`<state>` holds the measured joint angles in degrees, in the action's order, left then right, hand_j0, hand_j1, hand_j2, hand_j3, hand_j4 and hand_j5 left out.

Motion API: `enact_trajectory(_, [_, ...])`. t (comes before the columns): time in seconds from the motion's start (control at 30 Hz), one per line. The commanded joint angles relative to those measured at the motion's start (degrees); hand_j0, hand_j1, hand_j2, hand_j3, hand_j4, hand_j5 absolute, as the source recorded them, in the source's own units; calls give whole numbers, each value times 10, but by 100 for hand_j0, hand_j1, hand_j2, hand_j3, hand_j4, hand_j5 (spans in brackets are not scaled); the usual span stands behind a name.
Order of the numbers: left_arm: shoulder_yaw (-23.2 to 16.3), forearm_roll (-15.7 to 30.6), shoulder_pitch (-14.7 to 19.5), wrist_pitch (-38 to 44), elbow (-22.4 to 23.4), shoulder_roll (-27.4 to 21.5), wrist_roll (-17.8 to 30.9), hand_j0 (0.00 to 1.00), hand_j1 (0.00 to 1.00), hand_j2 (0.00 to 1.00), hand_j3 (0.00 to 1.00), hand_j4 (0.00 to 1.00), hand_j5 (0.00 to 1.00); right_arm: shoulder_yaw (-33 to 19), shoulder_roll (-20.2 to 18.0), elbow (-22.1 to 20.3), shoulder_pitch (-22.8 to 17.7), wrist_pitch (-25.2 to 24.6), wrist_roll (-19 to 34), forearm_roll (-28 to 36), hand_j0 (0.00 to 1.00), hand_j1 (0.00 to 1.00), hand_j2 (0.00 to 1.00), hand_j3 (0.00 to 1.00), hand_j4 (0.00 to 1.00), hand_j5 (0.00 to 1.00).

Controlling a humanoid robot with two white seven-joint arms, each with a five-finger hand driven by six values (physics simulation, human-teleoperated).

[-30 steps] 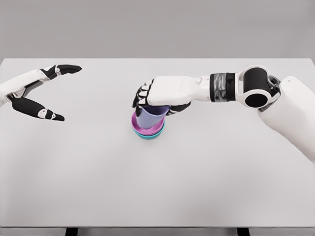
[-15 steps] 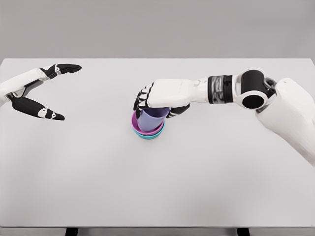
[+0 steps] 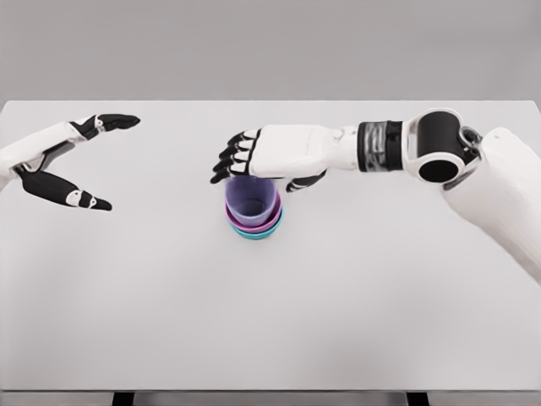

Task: Stacking bowl and cup with both arms

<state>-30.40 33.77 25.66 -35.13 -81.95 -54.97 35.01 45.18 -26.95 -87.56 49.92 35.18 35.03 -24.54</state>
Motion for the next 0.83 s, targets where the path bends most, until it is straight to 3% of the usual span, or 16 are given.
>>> enact_trajectory(0.0, [5, 2, 0, 1, 0, -1, 0, 100, 100, 100, 100, 100, 100, -32, -4, -30, 0, -2, 0, 5, 100, 100, 100, 100, 100, 100])
enact_trajectory(0.17, [10, -5, -1, 1, -1, -1, 0, 100, 100, 100, 100, 100, 100, -104, -23, -23, -7, -2, 0, 8, 100, 100, 100, 100, 100, 100])
enact_trajectory(0.27, [11, -5, -1, 1, -1, -1, 0, 100, 100, 100, 100, 100, 100, -164, -61, -8, -39, -2, 0, 11, 100, 100, 100, 100, 100, 100])
enact_trajectory(0.3, [11, -6, -1, 1, -1, -1, 0, 100, 100, 100, 100, 100, 100, -179, -79, 15, -48, -2, 0, 11, 100, 100, 100, 100, 100, 100])
enact_trajectory(0.37, [11, -6, -1, 1, -1, -1, 0, 100, 100, 100, 100, 100, 100, -179, -100, 40, -53, -2, 0, 11, 100, 100, 100, 100, 100, 100])
enact_trajectory(0.5, [11, -6, -1, 1, -2, 0, 0, 100, 100, 100, 100, 100, 100, -177, -162, 42, -85, -2, 0, 12, 100, 100, 100, 100, 100, 100])
enact_trajectory(0.8, [12, -20, -1, 1, -5, 0, 0, 100, 100, 100, 100, 100, 100, -172, -184, 49, -105, -2, 0, 12, 100, 100, 100, 100, 100, 100])
